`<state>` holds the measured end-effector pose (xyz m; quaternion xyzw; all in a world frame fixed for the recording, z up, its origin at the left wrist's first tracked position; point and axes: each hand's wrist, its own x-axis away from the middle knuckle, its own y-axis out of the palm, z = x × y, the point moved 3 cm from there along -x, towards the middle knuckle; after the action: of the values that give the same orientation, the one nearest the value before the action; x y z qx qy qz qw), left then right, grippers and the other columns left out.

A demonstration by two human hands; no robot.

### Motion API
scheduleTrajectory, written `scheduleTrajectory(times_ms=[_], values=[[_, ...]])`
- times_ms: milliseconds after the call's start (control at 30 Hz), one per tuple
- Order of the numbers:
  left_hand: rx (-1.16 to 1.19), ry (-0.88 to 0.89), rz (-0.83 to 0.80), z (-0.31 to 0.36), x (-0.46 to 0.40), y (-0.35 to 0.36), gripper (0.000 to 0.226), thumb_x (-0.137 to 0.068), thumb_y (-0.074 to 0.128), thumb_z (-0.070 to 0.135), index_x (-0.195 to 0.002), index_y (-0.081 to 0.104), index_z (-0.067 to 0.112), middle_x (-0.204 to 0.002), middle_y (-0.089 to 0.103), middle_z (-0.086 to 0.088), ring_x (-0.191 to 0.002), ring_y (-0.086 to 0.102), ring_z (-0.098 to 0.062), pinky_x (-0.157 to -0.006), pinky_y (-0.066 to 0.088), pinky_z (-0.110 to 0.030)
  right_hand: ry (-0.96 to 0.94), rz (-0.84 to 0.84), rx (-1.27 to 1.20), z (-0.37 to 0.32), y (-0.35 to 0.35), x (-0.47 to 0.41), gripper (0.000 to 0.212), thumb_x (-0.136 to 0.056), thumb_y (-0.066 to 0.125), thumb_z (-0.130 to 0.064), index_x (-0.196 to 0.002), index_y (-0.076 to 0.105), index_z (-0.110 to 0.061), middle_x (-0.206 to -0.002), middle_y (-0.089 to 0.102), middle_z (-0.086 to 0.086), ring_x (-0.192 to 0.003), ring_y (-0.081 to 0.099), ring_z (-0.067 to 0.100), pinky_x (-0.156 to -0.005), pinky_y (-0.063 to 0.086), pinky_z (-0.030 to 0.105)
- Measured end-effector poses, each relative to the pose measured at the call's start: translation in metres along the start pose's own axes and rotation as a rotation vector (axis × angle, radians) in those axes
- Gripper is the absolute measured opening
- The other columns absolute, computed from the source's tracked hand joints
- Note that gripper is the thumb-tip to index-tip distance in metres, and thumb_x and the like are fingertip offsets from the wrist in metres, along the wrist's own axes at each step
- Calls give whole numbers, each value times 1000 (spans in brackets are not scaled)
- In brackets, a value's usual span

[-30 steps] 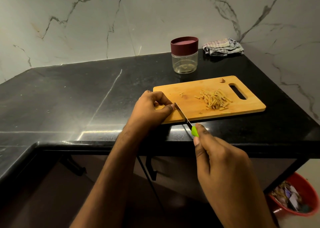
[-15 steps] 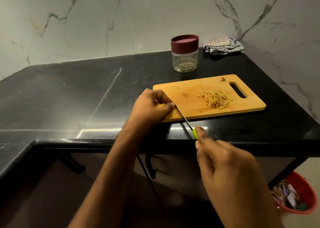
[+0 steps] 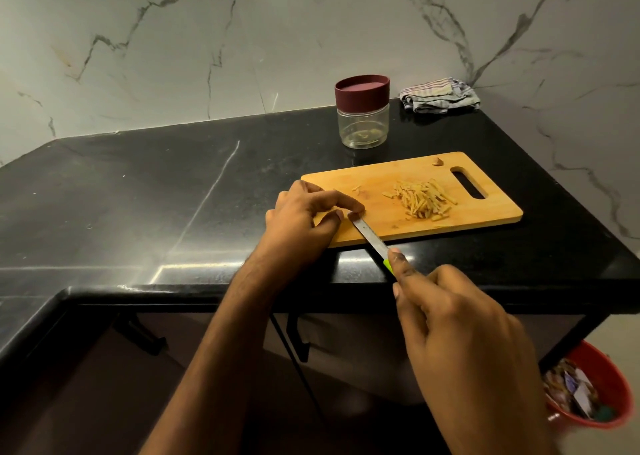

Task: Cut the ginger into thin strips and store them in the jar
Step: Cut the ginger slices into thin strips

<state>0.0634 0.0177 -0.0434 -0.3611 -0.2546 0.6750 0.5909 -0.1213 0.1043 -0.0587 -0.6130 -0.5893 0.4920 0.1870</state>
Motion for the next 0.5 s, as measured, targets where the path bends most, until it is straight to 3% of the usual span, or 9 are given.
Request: scheduleTrajectory(times_ms=[100, 200, 300, 367, 500], values=[[-50, 9, -36, 0, -1, 1, 38, -102, 52, 27, -113, 59, 63, -105, 40, 15, -111, 38, -12, -108, 31, -49, 4, 6, -10, 1, -1, 0, 48, -84, 63, -30, -131, 56, -32, -63, 38, -9, -41, 38, 8, -31, 31, 21], [49, -6, 33, -7, 0, 1, 32, -97, 62, 31, -116, 56, 56, -106, 46, 14, -106, 47, -10, -105, 41, -47, -5, 37, -74, 0, -3, 1, 44, -88, 54, -32, -132, 56, -29, -64, 41, -9, -44, 41, 8, -33, 37, 24], [129, -50, 145, -11, 1, -2, 21, -90, 72, 31, -109, 63, 34, -108, 54, 5, -92, 50, -3, -84, 45, -17, -33, 76, -125, -2, -5, -1, 45, -89, 51, -30, -133, 57, -20, -63, 47, -9, -45, 40, 5, -39, 30, 12], [113, -82, 154, -11, 2, -3, 10, -89, 73, 31, -98, 68, 32, -107, 55, 5, -93, 51, -3, -76, 38, -12, -58, 100, -143, -3, -3, -3, 44, -89, 51, -28, -131, 59, -15, -64, 52, -8, -46, 40, 3, -44, 24, 7], [119, -106, 171, -11, 3, -4, 7, -91, 70, 31, -85, 67, 34, -102, 55, 9, -92, 52, -6, -72, 36, -16, -92, 104, -186, -7, 4, -2, 43, -92, 47, -30, -130, 60, -16, -69, 60, -6, -50, 52, 8, -39, 42, 24]])
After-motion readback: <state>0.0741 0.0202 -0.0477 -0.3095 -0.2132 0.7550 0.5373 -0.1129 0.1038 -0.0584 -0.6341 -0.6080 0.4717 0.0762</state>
